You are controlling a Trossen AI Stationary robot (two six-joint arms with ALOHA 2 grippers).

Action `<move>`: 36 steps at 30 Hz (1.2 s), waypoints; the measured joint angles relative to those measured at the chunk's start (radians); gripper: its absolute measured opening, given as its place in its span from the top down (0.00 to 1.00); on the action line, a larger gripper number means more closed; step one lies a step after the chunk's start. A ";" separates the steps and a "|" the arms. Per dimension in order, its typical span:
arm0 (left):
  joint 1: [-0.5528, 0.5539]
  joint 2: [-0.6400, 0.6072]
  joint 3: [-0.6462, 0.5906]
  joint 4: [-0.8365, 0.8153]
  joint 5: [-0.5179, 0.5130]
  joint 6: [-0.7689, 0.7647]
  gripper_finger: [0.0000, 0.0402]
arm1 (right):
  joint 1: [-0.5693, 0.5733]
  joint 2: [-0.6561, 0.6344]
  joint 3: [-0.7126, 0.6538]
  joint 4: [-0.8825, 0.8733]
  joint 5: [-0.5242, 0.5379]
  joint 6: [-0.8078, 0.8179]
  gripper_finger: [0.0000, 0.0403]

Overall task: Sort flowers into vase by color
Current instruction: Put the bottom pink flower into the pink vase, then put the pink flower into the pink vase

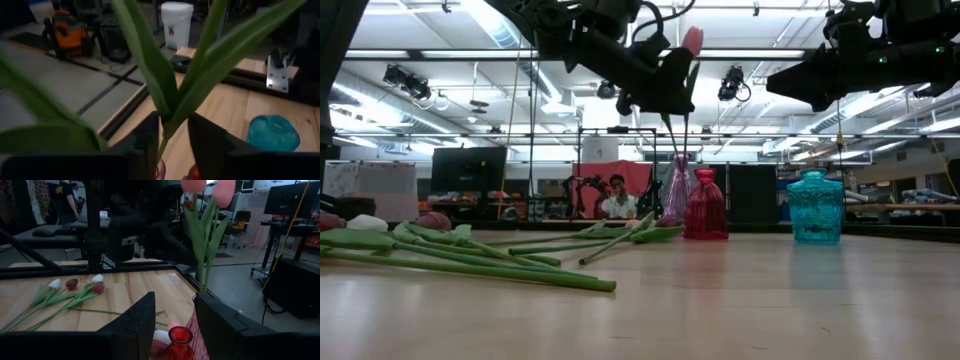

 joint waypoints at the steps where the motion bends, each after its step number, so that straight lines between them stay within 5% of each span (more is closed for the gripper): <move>1: 0.000 -0.001 0.000 -0.006 0.000 0.001 0.65 | 0.000 0.000 0.000 0.001 0.000 0.000 0.63; 6: -0.001 -0.005 0.058 -0.194 0.010 0.031 0.53 | 0.000 0.000 0.000 -0.001 0.000 0.000 0.63; 14: -0.042 -0.005 0.176 -0.608 0.009 -0.001 0.52 | 0.000 0.000 0.000 -0.002 0.000 0.000 0.63; 22: -0.097 -0.005 0.086 -0.941 -0.005 -0.361 0.53 | 0.000 0.000 0.000 -0.003 0.000 0.010 0.63; 26: -0.097 -0.005 -0.005 -0.965 0.019 -0.507 0.53 | 0.001 0.000 0.000 -0.003 -0.006 0.012 0.63; 36: -0.054 -0.004 -0.177 -0.833 0.156 -0.575 0.59 | 0.001 0.000 0.000 -0.002 -0.006 0.003 0.63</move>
